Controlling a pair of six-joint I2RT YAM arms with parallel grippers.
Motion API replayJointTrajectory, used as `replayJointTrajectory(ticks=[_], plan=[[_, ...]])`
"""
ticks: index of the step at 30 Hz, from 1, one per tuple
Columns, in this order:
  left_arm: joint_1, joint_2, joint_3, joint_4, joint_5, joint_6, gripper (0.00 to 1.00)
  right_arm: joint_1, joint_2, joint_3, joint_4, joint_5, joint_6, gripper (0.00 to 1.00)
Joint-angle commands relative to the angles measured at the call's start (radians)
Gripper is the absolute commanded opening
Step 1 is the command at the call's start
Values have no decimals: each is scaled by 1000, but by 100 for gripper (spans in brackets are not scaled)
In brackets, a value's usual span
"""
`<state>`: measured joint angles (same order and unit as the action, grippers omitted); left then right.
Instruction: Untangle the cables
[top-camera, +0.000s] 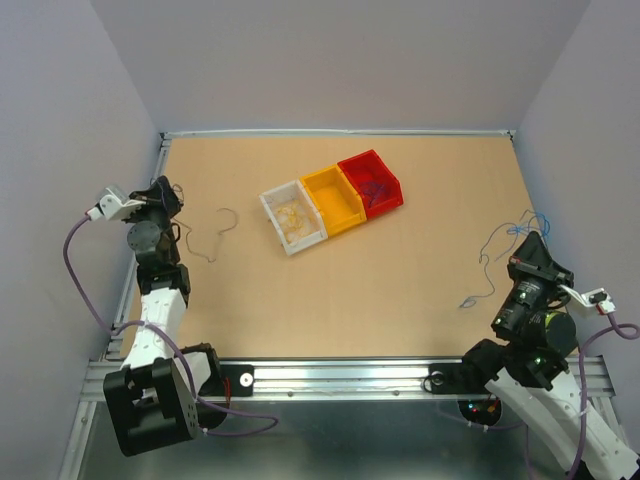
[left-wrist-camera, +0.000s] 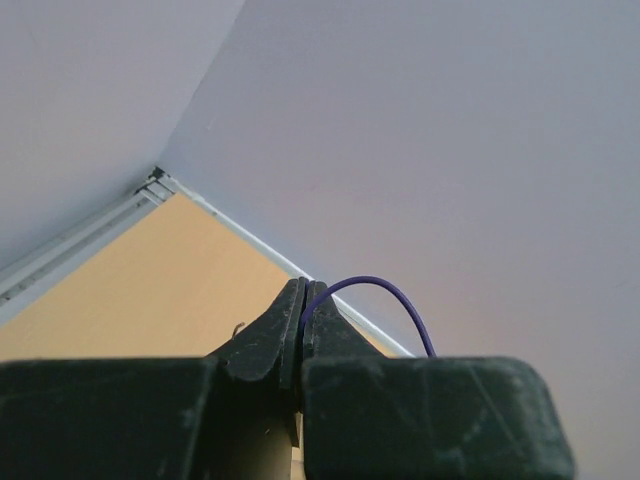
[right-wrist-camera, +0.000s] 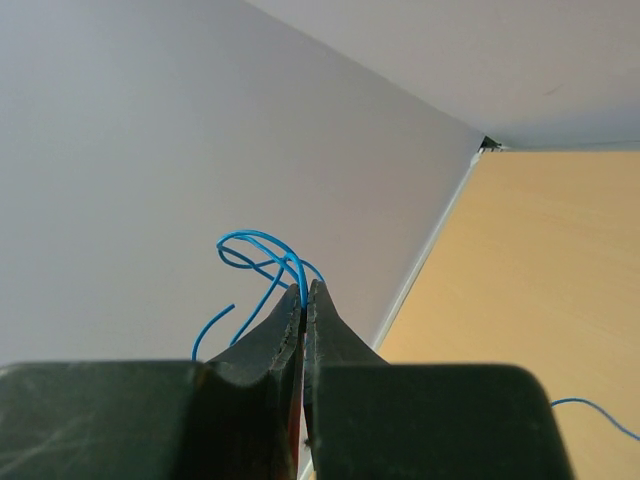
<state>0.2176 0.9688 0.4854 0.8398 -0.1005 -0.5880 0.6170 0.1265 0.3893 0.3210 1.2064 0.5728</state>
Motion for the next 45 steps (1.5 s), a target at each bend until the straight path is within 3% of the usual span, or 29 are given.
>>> replayJointTrajectory(ticks=[1, 4, 6, 7, 11, 16, 24, 35, 45], plan=[[2, -13, 7, 112, 152, -49, 0, 7, 7, 14, 7, 30, 30, 0], [0, -42, -27, 189, 225, -29, 0, 6, 38, 20, 12, -52, 16, 1], [-18, -94, -50, 220, 243, -13, 0, 6, 71, 31, 49, -196, -60, 1], [-26, -132, -73, 249, 245, 3, 0, 7, 122, 57, 78, -340, -142, 0], [-63, -218, -131, 324, 237, 42, 0, 7, 293, 175, 26, -685, -232, 1], [-96, -265, -153, 341, 190, 82, 0, 6, 513, 293, -13, -974, -278, 0], [-101, -214, -149, 349, 162, 85, 0, 7, 837, 561, -43, -1029, -258, 1], [-107, -211, -156, 363, 160, 93, 0, 6, 1226, 1049, -76, -1070, -260, 1], [-109, -200, -156, 370, 168, 93, 0, 7, 1458, 1347, -91, -1042, -294, 0]])
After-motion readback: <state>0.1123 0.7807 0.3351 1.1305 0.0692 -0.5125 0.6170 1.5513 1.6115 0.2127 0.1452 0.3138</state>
